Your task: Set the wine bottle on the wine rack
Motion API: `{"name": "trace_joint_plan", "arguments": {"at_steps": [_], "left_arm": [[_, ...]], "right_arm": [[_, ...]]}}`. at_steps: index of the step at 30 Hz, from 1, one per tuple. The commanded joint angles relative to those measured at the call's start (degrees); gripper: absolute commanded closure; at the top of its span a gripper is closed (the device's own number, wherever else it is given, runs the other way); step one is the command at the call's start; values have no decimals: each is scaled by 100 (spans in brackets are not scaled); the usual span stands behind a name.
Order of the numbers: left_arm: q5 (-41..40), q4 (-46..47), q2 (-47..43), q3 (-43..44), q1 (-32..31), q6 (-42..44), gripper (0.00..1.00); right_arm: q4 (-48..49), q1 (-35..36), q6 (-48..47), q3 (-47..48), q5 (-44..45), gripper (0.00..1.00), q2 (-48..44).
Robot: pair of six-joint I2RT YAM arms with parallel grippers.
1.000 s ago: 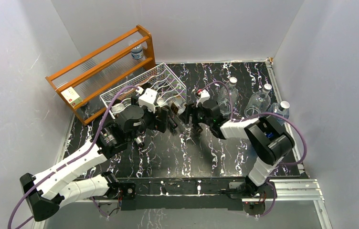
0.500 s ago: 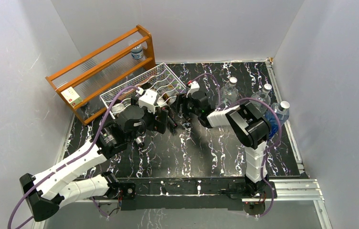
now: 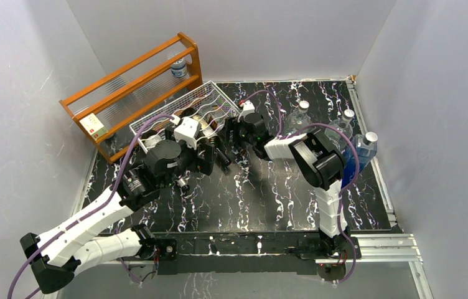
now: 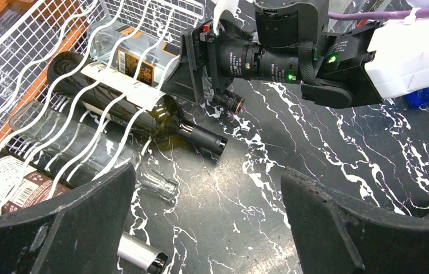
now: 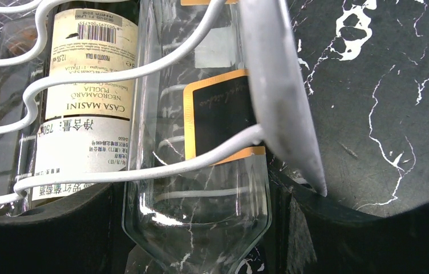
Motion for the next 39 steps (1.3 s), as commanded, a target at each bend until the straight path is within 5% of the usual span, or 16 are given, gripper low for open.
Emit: {"name": "trace_joint_plan", "arguments": {"at_steps": [1, 16, 33, 39], "left_arm": [[-49, -139, -99, 102, -10, -68, 2], [3, -172, -101, 40, -7, -145, 2], [-10, -224, -247, -3, -10, -119, 2], [8, -277, -326, 32, -7, -108, 2]], "right_arm": [[1010, 2, 0, 389, 46, 66, -42], [622, -8, 554, 104, 550, 4, -389], [513, -111, 11, -885, 255, 2, -1394], [-316, -123, -453, -1149, 155, 3, -1905]]}}
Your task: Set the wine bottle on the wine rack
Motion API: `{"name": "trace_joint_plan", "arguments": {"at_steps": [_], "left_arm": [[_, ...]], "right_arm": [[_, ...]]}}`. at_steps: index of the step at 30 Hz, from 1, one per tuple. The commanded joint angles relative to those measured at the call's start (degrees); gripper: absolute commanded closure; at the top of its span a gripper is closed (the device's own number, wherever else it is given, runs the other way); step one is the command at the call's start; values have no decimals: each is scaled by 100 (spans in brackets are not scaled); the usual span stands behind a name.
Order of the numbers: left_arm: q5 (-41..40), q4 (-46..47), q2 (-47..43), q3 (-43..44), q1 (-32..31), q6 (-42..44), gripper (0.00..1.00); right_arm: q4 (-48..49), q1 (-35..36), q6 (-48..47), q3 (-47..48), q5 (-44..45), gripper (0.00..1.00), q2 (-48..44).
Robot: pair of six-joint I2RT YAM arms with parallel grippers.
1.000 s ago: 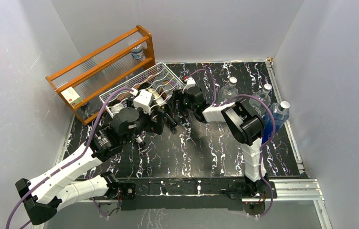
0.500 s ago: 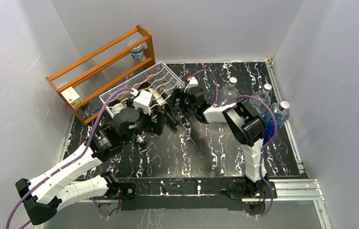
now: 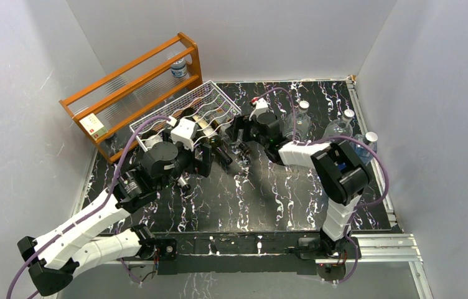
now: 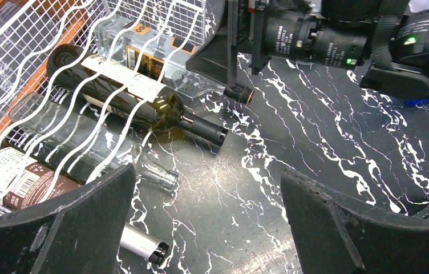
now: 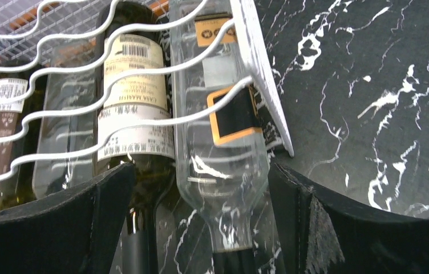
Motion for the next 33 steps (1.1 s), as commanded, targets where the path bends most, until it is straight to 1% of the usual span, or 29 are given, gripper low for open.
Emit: {"name": "trace_joint_plan", "arguments": {"at_steps": [1, 3, 7, 11, 14, 17, 18, 20, 23, 33], "left_arm": [[-3, -84, -192, 38, -8, 11, 2], [-3, -85, -232, 7, -6, -4, 2], [-18, -85, -251, -18, -10, -16, 2], [-42, -85, -247, -28, -11, 10, 2], [-47, -77, -226, -20, -14, 15, 2], [-25, -78, -219, -15, -8, 19, 2], [-21, -84, -226, -14, -6, 19, 2], [-21, -85, -241, -23, -7, 11, 2], [-12, -91, -278, -26, -8, -6, 2], [-21, -163, -370, -12, -14, -57, 2]], "right_arm": [[-435, -12, -552, -294, -126, 5, -670], [-712, -6, -723, -509, -159, 9, -967], [-1612, -17, -919, -662, 12, 19, -1229], [-1906, -18, -1072, -731, -200, 41, -1232], [-2110, -11, -1157, -621, -407, 49, -1114], [-2237, -13, -1196, -485, -511, 54, -983], [-2262, -14, -1208, -424, -526, 58, -940], [-2263, -11, -1235, -341, -548, 61, -863], [-2246, -19, -1302, -210, -540, 64, -708], [-2168, -11, -1451, 221, -360, 66, -215]]}}
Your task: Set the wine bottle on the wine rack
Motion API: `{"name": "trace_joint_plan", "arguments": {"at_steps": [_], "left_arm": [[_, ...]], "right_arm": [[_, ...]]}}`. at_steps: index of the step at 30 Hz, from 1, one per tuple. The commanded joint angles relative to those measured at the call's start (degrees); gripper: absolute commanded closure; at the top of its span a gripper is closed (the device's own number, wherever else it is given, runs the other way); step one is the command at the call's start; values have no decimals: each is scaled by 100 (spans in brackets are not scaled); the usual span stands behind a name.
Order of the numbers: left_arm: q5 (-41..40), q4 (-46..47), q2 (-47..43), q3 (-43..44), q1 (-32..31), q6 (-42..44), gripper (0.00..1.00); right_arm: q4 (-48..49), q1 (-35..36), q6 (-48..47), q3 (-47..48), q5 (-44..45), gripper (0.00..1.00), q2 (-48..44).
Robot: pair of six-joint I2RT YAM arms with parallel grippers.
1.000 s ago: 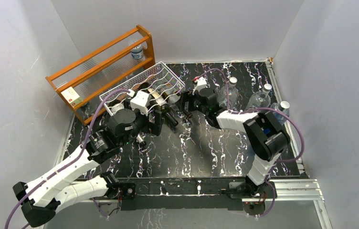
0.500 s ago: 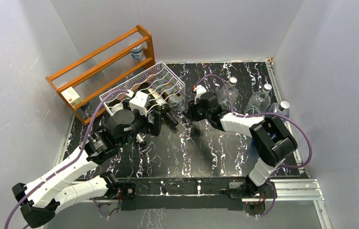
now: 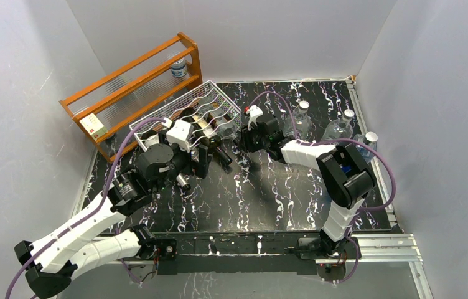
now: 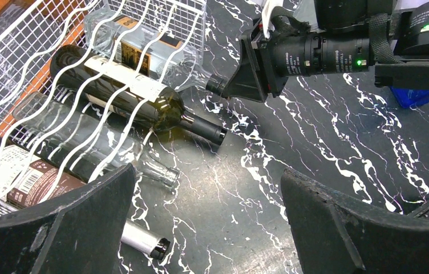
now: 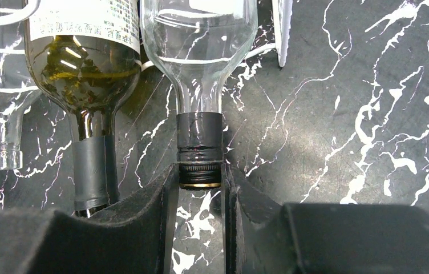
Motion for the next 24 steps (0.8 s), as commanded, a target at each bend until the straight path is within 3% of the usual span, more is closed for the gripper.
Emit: {"name": "trace_joint_plan", "arguments": {"at_steps": [1, 4, 9, 11, 19, 24], "left_arm": [[-18, -43, -152, 11, -9, -28, 2], [-19, -51, -155, 27, -7, -27, 2], [-40, -70, -187, 14, -11, -49, 2], [-46, -70, -197, 5, -13, -49, 2], [-70, -95, -379, -86, -11, -61, 2], [-138, -122, -603, -279, -12, -163, 2]], "right_arm": [[-4, 11, -136, 256, 134, 66, 224], [-139, 8, 2, 375, 246, 61, 196], [-250, 10, 198, 188, 294, 32, -503], [-312, 11, 244, 106, 391, 25, -837], [-1293, -57, 489, 192, 1589, 21, -2182], [-2501, -89, 413, 574, 2596, 20, -3030]]}}
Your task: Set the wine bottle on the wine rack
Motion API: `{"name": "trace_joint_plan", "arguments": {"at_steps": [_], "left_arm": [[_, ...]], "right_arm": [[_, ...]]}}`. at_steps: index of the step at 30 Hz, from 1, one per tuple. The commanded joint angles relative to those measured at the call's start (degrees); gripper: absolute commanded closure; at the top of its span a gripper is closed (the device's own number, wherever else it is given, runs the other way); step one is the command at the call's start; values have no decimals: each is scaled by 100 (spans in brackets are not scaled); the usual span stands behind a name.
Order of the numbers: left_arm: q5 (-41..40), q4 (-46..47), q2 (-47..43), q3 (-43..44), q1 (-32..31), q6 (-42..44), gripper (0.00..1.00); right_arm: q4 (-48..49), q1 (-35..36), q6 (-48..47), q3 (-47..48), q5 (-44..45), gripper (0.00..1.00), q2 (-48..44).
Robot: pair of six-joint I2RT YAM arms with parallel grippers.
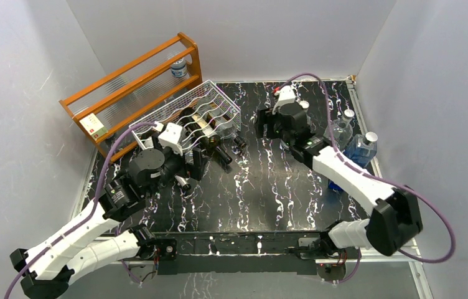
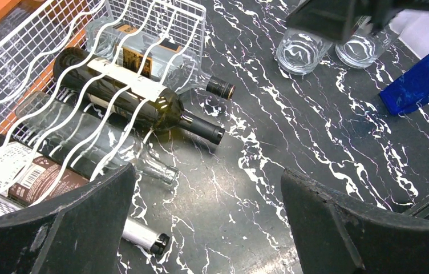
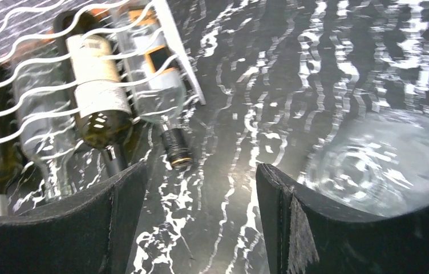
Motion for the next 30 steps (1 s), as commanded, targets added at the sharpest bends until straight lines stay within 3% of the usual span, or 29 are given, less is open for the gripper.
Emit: {"name": "trace_joint_plan", "arguments": {"at_steps": [1, 9, 17, 30], "left_arm": [[-149, -92, -267, -233, -8, -141, 2], [-14, -195, -480, -502, -13, -519, 2], [742, -336, -291, -326, -10, -264, 2], [535, 216, 116, -311, -6, 165, 2]], "right_arm": [[-1332, -50, 31, 669, 1318, 20, -729], [-3520, -59, 381, 1527, 3286, 14, -1872], [-3846, -184, -68, 2027, 4481, 4, -1745], [-3545, -1215, -309, 1396, 5241, 2, -2059]]}}
